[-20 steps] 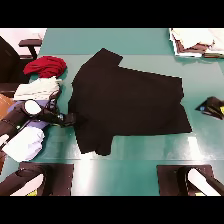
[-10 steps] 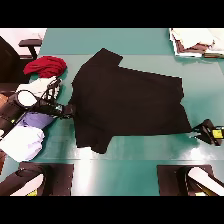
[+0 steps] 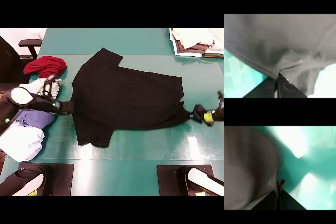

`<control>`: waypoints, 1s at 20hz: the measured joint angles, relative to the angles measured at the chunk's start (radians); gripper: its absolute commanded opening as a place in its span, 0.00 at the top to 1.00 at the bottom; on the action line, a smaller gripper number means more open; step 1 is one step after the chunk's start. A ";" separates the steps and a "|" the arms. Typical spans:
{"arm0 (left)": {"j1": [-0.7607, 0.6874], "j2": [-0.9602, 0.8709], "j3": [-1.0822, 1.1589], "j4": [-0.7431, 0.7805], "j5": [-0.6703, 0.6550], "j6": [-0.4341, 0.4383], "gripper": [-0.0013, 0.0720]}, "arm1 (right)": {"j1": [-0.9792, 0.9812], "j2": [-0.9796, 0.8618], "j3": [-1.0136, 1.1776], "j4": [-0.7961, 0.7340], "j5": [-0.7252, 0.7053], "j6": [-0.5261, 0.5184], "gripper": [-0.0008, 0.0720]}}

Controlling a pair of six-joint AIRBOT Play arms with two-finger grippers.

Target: Fold the shirts.

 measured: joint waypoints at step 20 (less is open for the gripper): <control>0.000 0.184 1.185 0.274 -0.077 -0.090 0.95 | 0.101 0.249 1.292 -0.033 0.350 0.199 0.96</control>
